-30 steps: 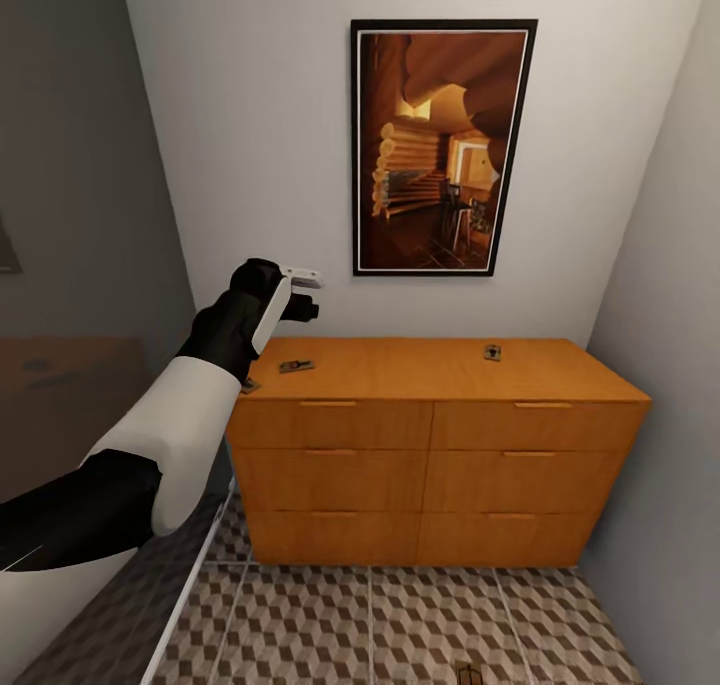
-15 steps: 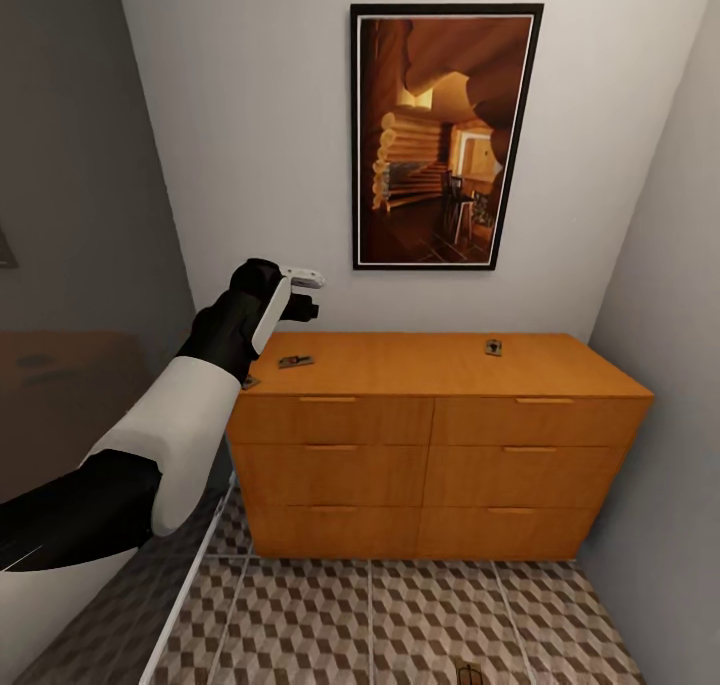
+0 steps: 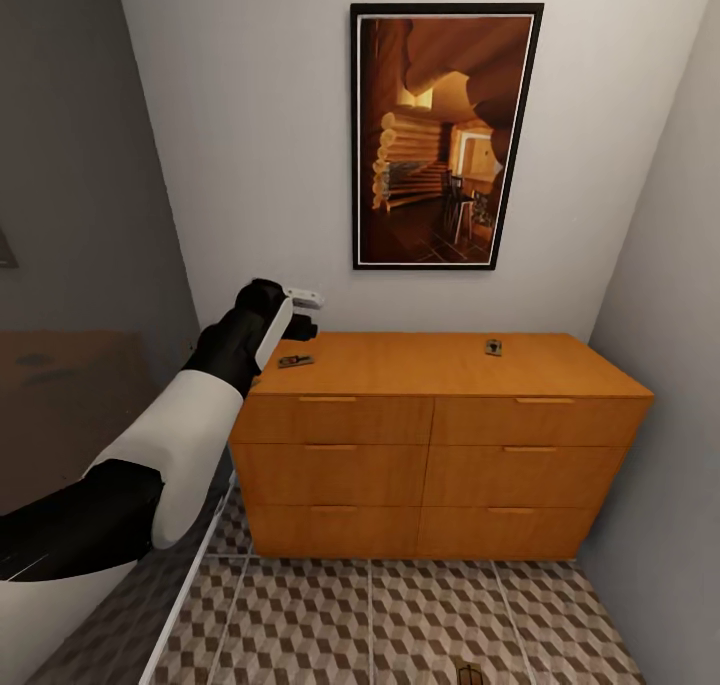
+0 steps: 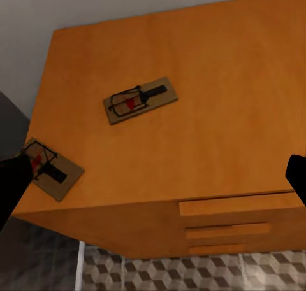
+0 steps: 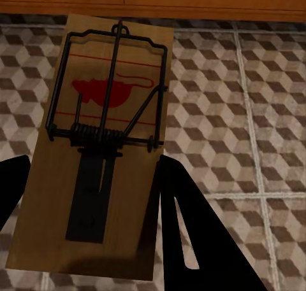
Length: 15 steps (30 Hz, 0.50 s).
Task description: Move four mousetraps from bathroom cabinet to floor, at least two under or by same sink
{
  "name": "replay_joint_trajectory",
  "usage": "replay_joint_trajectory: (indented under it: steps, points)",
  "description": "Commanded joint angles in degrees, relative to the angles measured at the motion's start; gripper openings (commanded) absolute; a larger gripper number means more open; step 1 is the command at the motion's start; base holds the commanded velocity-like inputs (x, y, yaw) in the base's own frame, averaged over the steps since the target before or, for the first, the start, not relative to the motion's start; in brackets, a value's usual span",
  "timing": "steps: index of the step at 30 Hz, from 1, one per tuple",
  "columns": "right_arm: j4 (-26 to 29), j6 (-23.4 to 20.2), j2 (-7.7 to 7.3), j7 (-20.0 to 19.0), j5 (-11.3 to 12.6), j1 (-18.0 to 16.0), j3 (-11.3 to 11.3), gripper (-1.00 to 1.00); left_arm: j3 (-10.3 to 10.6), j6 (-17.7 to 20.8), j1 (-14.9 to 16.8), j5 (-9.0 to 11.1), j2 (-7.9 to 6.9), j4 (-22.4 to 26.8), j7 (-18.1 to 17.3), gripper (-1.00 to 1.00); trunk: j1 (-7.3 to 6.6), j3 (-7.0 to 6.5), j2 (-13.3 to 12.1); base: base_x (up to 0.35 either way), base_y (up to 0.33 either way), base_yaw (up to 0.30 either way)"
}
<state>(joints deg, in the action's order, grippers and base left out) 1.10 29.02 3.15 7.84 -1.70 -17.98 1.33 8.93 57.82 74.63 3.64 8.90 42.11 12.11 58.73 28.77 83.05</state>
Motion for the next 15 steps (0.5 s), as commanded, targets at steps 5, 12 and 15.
replay_joint_trajectory:
  steps: [5, 12, 15]
  points:
    - [-0.05, 0.16, 0.01, 0.14, 0.03, -0.04, 0.16, -1.0, 0.13, 0.06, 0.04, 0.24, -0.02, -0.14, 4.42, 1.0, 0.0, 0.06, 0.03, 0.0, 0.0, 0.0]
    - [-0.05, 0.16, 0.01, 0.14, 0.03, -0.04, 0.16, -1.0, 0.01, 0.09, -0.01, 0.83, 0.05, 0.5, 20.57, 1.0, 0.0, 0.06, 0.03, 0.0, 0.0, 0.0]
    - [-0.05, 0.16, 0.01, 0.11, 0.03, -0.04, 0.14, -1.0, -0.72, 0.07, -0.01, 1.51, 0.06, 2.02, 23.47, 1.0, 0.0, 0.06, 0.03, 0.0, 0.0, 0.0]
